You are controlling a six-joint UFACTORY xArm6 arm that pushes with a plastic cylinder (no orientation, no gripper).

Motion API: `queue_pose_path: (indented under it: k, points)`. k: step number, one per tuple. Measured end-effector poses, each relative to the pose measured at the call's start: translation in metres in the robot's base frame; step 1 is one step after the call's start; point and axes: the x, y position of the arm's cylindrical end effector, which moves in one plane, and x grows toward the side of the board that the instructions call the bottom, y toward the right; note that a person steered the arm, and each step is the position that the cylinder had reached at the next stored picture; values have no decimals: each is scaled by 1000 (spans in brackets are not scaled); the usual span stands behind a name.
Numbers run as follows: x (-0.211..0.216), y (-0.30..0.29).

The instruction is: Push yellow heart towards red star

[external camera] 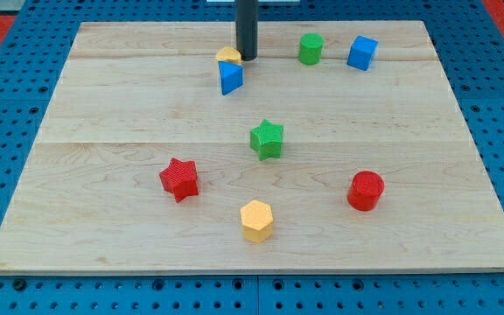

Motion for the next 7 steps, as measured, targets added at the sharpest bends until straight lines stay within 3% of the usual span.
queue_pose_path:
  k: [4, 7]
  points:
    - [15, -77]
    - [71, -111]
